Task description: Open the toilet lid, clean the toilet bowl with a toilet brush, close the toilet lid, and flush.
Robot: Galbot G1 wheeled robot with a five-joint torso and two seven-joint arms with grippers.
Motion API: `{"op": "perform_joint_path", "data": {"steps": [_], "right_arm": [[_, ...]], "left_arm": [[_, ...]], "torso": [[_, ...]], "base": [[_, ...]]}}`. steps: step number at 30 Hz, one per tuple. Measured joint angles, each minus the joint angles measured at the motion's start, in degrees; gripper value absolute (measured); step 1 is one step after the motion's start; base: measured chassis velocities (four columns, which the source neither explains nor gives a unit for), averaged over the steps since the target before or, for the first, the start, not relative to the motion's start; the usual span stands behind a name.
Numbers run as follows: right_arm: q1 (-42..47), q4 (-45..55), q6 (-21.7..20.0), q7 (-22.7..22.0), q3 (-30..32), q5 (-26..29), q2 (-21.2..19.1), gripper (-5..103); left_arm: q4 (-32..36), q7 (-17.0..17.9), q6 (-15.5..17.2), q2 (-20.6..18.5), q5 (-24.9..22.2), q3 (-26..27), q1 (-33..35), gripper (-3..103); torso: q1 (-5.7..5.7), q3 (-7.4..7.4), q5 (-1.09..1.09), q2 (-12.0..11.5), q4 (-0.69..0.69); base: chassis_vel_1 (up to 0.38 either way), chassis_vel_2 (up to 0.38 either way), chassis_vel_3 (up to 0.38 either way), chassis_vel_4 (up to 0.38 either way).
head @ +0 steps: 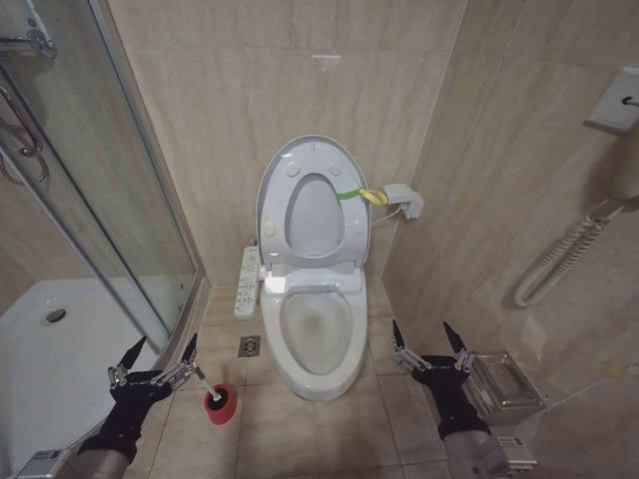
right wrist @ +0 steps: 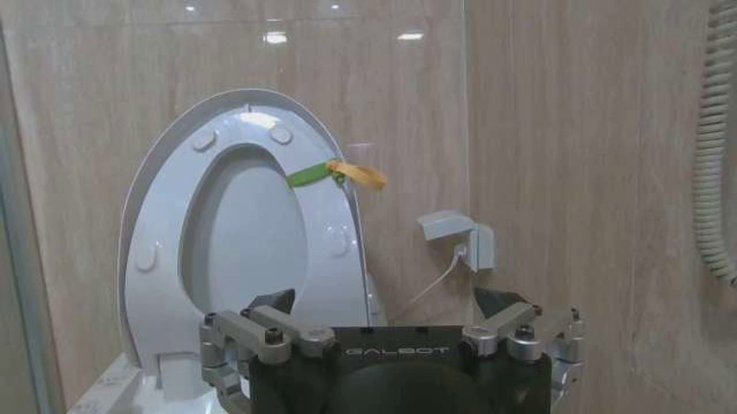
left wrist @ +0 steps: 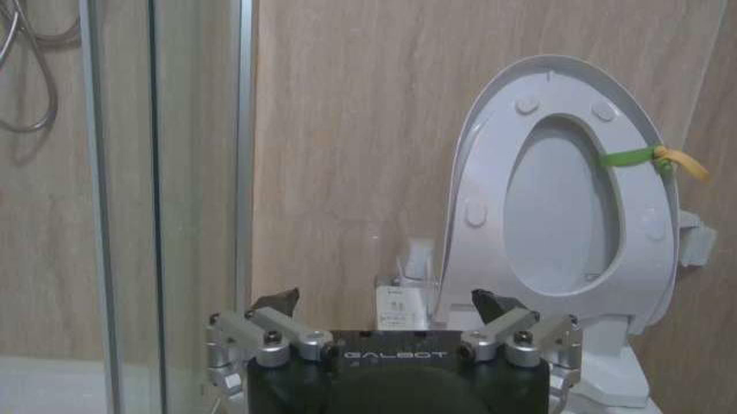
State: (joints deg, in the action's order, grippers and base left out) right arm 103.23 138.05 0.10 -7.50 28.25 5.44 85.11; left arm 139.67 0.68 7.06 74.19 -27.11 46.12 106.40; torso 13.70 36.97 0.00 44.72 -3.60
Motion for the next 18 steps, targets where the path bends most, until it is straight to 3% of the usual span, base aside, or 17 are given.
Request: {"op": "perform_joint_path", "data": {"steps": [18], "right_arm": [[0.00,0.00,0.00,0.00,0.00,0.00,0.00,100]], "left_arm": [[-0.05,0.00,0.01,0.00,-0.02,0.00,0.00,98]], "torso": [[0.00,0.00,0.00,0.00,0.00]], "base": [[0.000,0.000,0.000,0.000]]}}
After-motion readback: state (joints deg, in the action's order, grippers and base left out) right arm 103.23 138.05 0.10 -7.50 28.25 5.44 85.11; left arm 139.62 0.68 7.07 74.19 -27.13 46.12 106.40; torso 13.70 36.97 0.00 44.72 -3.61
